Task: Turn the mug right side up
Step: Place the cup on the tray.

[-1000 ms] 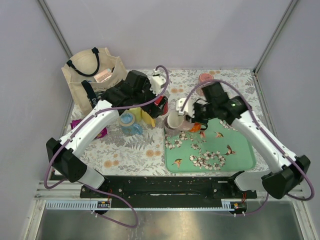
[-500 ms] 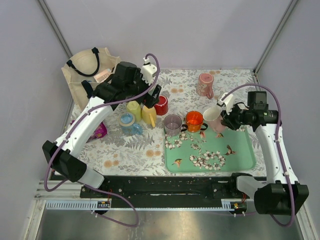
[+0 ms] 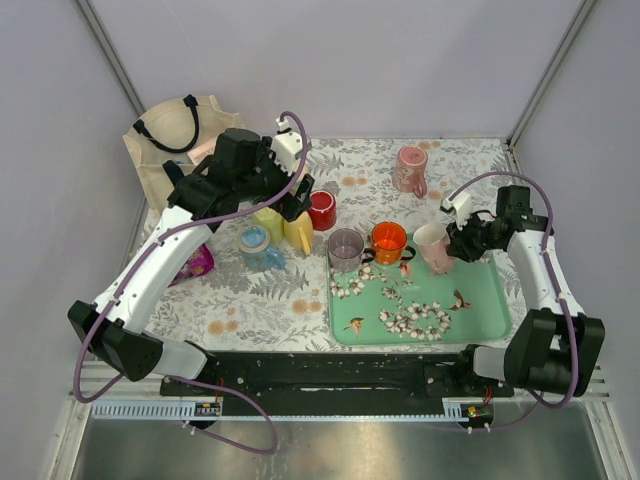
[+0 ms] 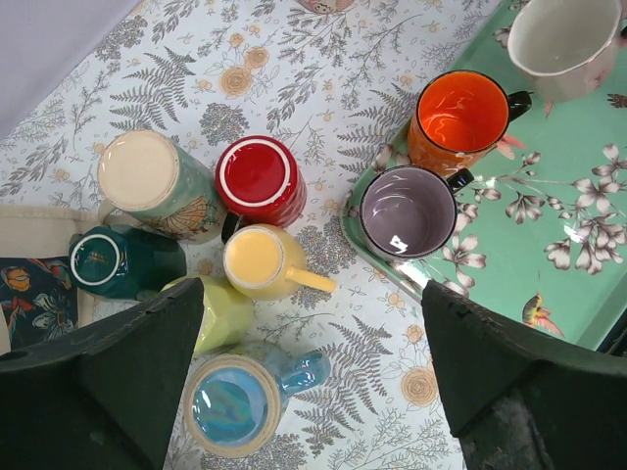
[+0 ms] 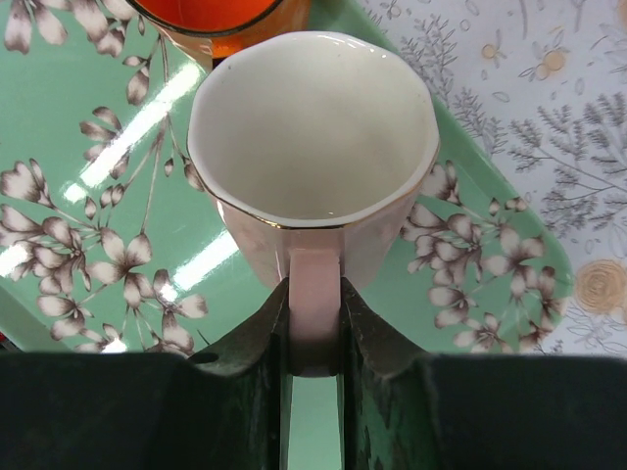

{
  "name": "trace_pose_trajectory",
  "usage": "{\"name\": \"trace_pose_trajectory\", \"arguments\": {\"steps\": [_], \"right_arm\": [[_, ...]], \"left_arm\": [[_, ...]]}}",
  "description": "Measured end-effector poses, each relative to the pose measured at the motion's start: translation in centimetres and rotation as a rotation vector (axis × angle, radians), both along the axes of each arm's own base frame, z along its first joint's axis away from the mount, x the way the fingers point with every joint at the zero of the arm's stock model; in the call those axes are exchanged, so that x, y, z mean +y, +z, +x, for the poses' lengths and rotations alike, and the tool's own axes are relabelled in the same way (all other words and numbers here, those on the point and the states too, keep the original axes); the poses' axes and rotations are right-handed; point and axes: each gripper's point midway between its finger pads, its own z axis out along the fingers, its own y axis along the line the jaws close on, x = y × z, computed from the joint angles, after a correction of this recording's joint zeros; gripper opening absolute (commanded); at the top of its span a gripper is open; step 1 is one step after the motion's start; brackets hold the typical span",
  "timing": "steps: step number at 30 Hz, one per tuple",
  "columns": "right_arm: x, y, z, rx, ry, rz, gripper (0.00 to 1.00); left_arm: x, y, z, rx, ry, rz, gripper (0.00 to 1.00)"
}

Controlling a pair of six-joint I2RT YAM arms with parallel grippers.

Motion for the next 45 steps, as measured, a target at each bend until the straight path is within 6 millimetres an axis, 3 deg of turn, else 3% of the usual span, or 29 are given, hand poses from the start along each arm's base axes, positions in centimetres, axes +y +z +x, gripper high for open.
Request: {"name": "trace_pose_trajectory", "arguments": {"steps": [4, 8, 19, 23, 31, 38, 45], "right_arm": [[-0.1, -2.7, 0.0, 0.064, 0.011, 0.003, 0.00], [-0.1, -3.0, 0.4, 0.054, 0.019, 0.006, 0.04], [-0.3, -3.6, -0.1, 0.011, 0.064, -0.008, 0.35], [-0.7, -6.1, -1.5, 0.150, 0.050, -0.014, 0.43], [-0.8, -7.0, -2.3, 0.228, 0.002, -0.002, 0.42], [-1.3, -7.3, -1.0, 0.243, -0.036, -0.004, 0.27], [-1.6, -7.3, -0.3, 0.222, -0.039, -0.020, 0.25]], "left_arm": [[0.1, 0.0, 0.1, 0.000, 0.003, 0.000, 0.96], [0.3, 0.0, 0.1, 0.003, 0.003, -0.007, 0.97], [0.0, 0.0, 0.0, 0.016, -0.015, -0.019, 0.97], [-0.1, -0.3, 0.1, 0.024, -0.019, -0.017, 0.96], [-0.2, -0.8, 0.3, 0.036, -0.019, -0.011, 0.96], [-0.2, -0.8, 0.3, 0.035, -0.019, -0.010, 0.96], [-0.1, -0.8, 0.4, 0.034, -0.017, -0.009, 0.96]]}}
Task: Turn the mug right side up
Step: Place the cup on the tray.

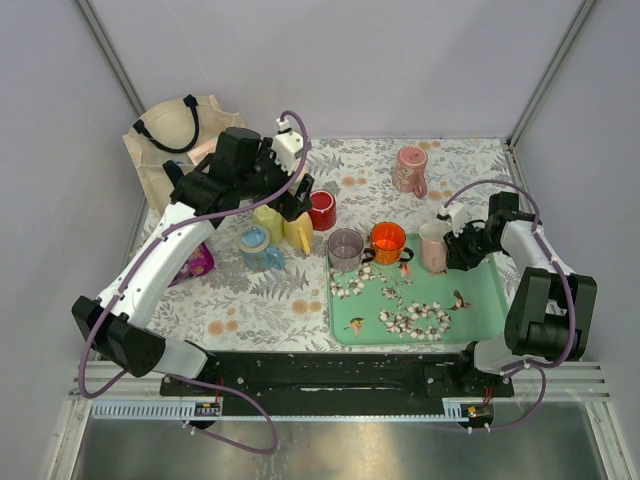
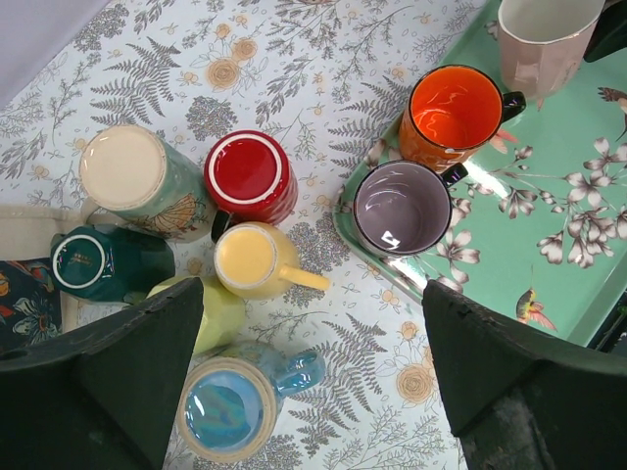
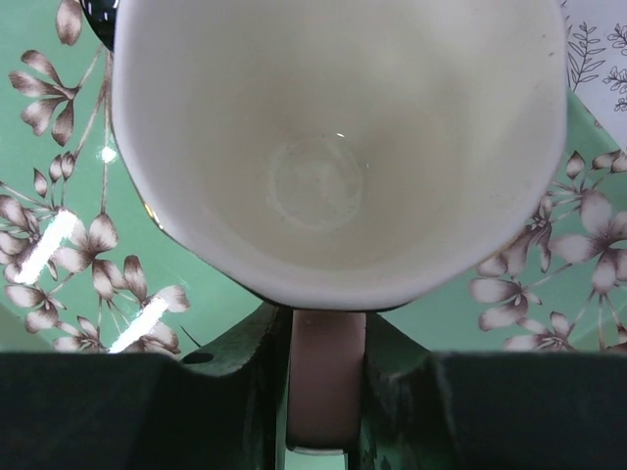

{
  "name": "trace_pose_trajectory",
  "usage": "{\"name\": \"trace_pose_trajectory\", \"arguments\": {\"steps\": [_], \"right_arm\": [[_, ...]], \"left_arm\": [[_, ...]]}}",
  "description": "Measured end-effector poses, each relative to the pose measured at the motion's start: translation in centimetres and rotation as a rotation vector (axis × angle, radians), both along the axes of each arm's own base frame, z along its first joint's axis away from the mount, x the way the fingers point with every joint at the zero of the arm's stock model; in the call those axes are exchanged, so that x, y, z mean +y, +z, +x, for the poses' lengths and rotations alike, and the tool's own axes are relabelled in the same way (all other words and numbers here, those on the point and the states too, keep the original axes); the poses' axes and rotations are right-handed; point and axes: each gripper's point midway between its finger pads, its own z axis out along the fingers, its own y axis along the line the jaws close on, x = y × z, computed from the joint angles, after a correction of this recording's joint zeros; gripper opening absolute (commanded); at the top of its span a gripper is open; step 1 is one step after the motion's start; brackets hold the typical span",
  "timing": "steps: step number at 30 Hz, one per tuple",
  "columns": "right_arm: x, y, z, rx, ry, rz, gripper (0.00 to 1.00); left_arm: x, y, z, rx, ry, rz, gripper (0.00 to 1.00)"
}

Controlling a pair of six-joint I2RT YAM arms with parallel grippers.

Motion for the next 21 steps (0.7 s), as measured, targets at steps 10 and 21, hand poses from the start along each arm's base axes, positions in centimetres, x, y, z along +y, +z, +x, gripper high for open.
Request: {"name": "trace_pose_trajectory", "arguments": {"steps": [10, 21], "right_arm": [[-1.8, -0.6, 0.2, -0.033, 0.057, -0.109, 0.47], [-2.7, -0.7, 0.1, -0.037, 0.078, -0.158, 0.60]], "left_arm": [[0.3, -2.1, -1.4, 0.070, -0.021, 0.017, 0.93], [0.0, -3.0, -2.5, 0.116, -0.055, 0.007, 0.92]]}}
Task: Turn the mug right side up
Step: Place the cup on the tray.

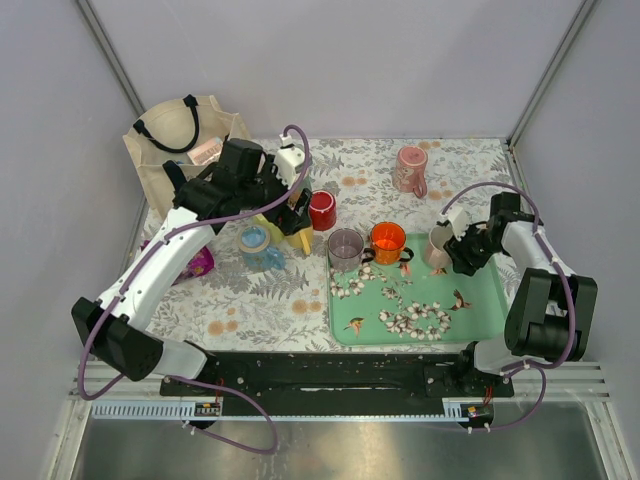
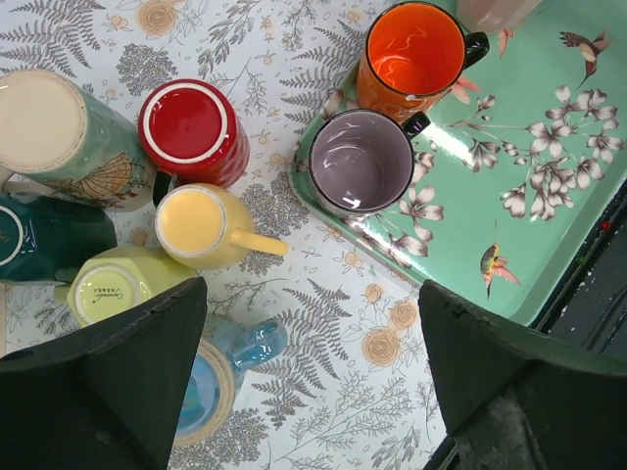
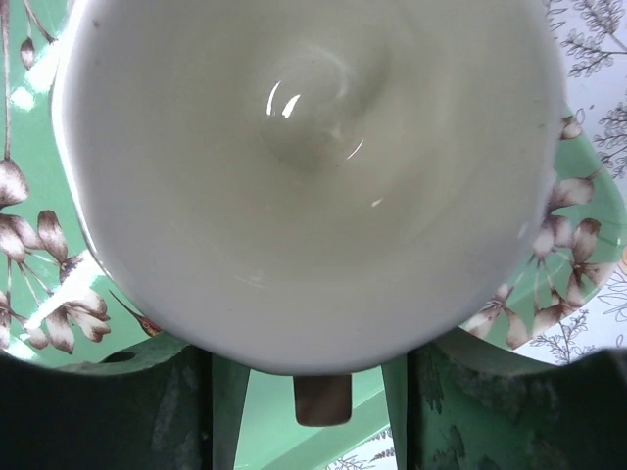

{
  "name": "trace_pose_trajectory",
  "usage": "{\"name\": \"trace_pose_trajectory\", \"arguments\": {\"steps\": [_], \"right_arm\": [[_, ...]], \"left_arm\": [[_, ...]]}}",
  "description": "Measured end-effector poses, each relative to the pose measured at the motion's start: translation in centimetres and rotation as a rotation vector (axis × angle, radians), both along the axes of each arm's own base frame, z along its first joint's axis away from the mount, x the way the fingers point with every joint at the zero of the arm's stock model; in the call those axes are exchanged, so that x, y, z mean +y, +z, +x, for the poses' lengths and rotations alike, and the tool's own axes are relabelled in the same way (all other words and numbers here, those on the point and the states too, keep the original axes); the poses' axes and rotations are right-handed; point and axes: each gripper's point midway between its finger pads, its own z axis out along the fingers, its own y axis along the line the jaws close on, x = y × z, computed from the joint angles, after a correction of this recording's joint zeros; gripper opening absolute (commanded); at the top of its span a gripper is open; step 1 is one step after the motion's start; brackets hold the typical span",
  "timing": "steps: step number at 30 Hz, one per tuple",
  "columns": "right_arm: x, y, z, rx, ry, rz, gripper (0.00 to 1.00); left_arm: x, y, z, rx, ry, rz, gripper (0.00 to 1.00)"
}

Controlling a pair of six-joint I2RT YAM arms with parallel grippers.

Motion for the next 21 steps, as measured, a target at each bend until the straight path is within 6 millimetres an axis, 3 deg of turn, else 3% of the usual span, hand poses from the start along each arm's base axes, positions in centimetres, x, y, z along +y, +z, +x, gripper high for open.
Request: {"name": "trace_pose_trajectory", "arguments": {"steps": [9, 16, 21], "right_arm": [[1.2, 0.8, 1.9, -0.006, -0.020, 0.093, 0.53], [2.1, 1.6, 4.5, -0.019, 0.017, 0.137, 0.48], [3.4, 1.7, 5.1, -0.011, 0.078, 0.139, 0.47]], "left_arm": [[0.0, 0.0, -0.1, -0.001, 0.002, -0.003, 0.91], [-0.1, 0.0, -0.2, 0.006, 0.000, -0.011, 0.91], [-0.1, 0.1, -0.2, 0.005, -0.001, -0.012, 0.91]]}}
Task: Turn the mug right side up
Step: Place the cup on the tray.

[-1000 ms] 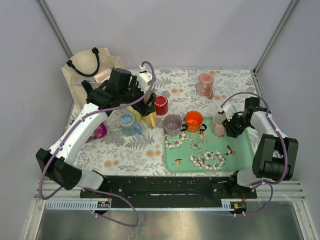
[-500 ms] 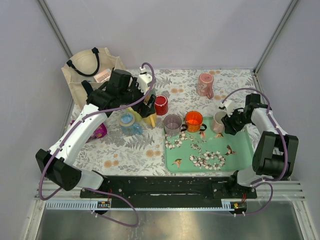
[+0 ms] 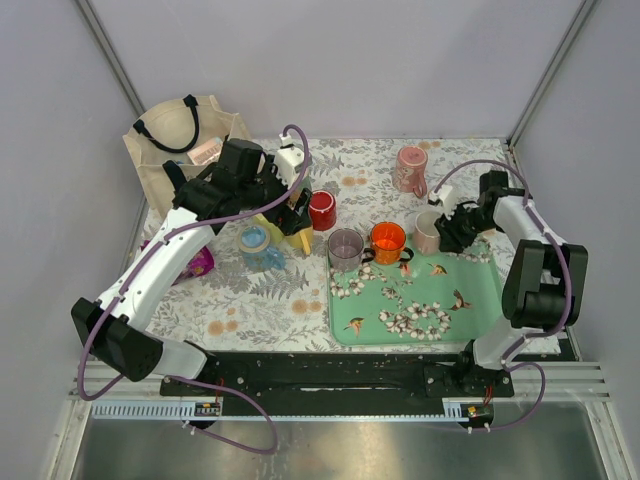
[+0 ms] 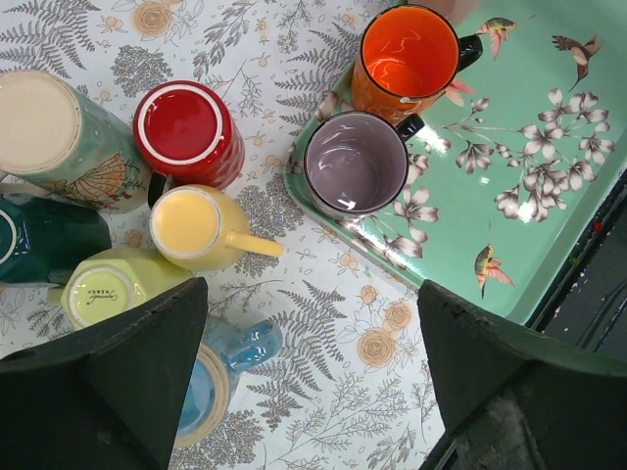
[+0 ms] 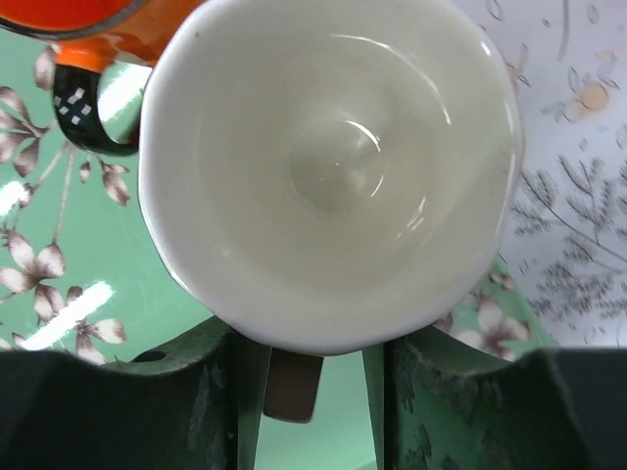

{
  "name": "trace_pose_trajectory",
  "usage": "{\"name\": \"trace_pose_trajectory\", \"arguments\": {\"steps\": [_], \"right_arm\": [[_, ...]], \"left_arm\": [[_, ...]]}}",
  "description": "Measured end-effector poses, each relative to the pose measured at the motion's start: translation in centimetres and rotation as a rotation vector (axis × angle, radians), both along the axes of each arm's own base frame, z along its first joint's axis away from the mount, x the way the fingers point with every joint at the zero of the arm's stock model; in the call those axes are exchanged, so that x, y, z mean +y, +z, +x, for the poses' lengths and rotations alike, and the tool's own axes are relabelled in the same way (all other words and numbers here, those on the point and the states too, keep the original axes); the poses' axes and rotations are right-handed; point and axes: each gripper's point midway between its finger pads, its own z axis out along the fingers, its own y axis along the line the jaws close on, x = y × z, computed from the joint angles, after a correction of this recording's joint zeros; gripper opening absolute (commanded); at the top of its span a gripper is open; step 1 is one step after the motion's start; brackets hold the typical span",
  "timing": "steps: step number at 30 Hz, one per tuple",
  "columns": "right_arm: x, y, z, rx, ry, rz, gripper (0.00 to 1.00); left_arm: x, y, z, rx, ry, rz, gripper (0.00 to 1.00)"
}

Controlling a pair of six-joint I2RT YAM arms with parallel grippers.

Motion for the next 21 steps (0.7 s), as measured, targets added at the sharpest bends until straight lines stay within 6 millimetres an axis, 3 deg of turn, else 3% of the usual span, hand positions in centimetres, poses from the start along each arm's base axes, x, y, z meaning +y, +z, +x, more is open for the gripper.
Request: {"name": "trace_pose_trajectory", "arguments": {"steps": [5, 14, 18, 21], "right_arm": [[1.9, -0.6, -0.4, 0.036, 0.065, 0.019, 0.49], [2.2, -0.2, -0.9, 0.048, 0.079, 0.013, 0.71], [2.1, 2.6, -1.3, 0.009, 0.056, 0.010, 0.74], [2.3, 6.5, -0.2, -0.061, 0.004, 0.025, 0.75]], "left_arm": [[0.0, 0.0, 0.0, 0.000, -0.001, 0.000, 0.91], [0.0, 0.0, 0.0, 0.000, -0.001, 0.001, 0.91], [0.1, 0.1, -0.1, -0.004, -0.008, 0.006, 0.93], [-0.1, 0.8, -0.1, -0.023, -0.025, 0.000, 0.93]]}}
